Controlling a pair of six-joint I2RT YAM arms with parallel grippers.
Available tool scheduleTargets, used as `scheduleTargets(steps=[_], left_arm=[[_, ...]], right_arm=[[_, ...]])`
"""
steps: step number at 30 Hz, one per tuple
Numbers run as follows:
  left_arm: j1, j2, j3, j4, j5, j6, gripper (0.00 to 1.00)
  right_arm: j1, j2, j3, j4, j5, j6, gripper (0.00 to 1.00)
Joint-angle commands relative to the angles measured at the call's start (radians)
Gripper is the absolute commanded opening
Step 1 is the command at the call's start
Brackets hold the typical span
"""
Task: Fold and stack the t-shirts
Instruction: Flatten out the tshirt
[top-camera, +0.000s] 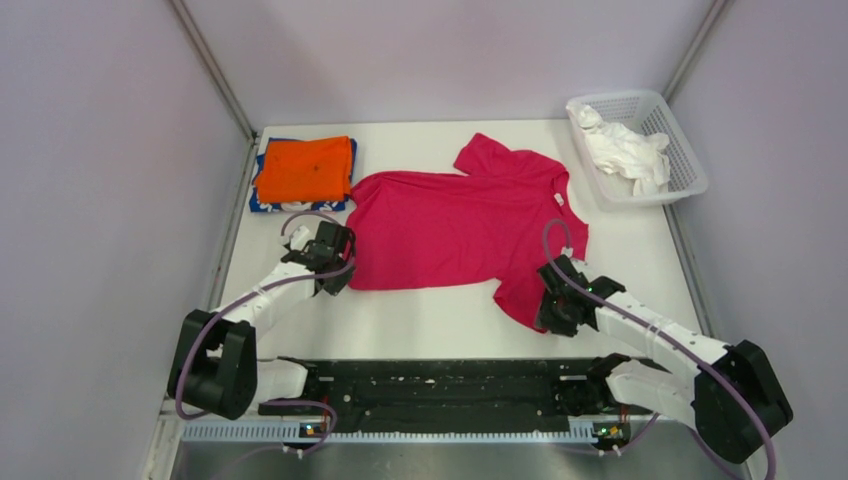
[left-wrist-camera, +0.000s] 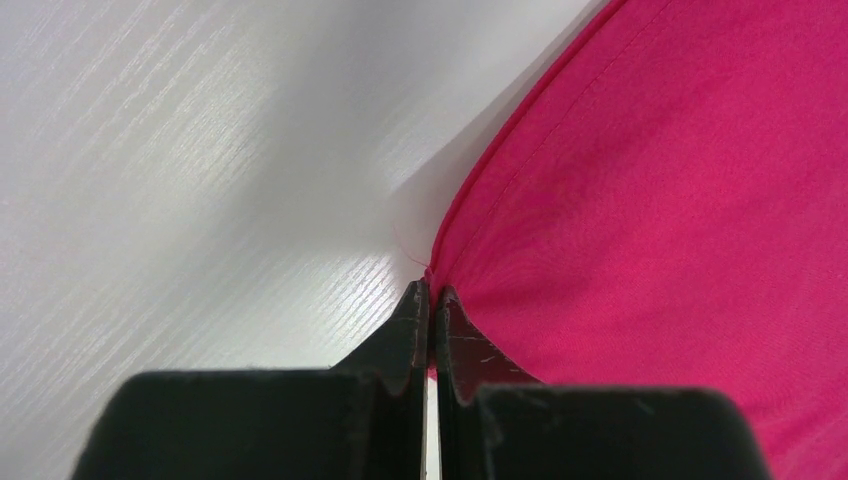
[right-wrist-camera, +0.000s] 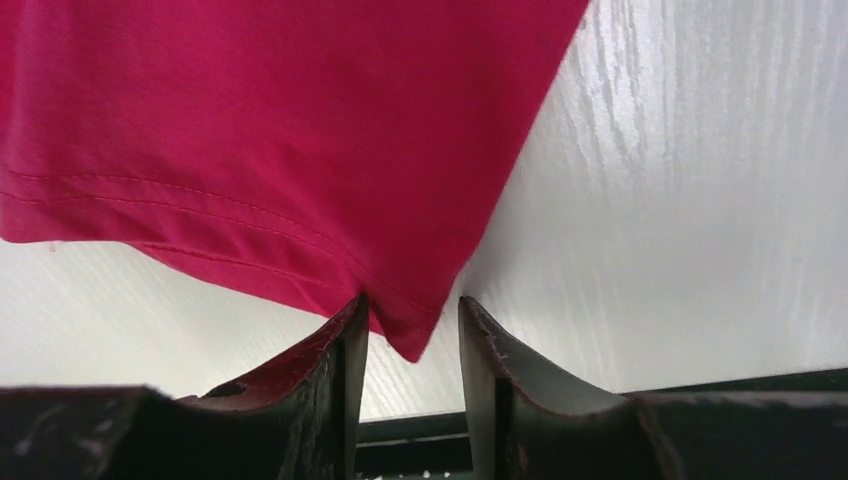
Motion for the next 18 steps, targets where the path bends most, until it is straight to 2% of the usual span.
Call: scheduleTargets(steps=[1,4,8,12,18], left_arm=[[0.001,-0.029,-0.004,0.006,-0.012,0.01,0.0],[0.001,-0.035,-0.005,0.004,-0.013,0.011,0.0],[0.002,-0.051,0.0,-0.005,0.0,0.025,0.0],[0.001,-0.105,0.03,-0.003,0.03,0.077,0.0],[0.001,-0.248,0.188,-0.024,0.061,0.151,0.0]], right_arm=[[0.014,-0.003,-0.046,0.124,-0.031,0.041,0.34],[0.014,0.007,-0.058,0.157,-0.009,0.049,0.23],[0.013,-0.007,-0.053,0.199,0.04,0.054,0.0],[0.004,-0.047,0.063,0.217,0.135,0.019,0.0],[-0.067,-0.112,0.335,0.285,0.243,-0.091,0.0]])
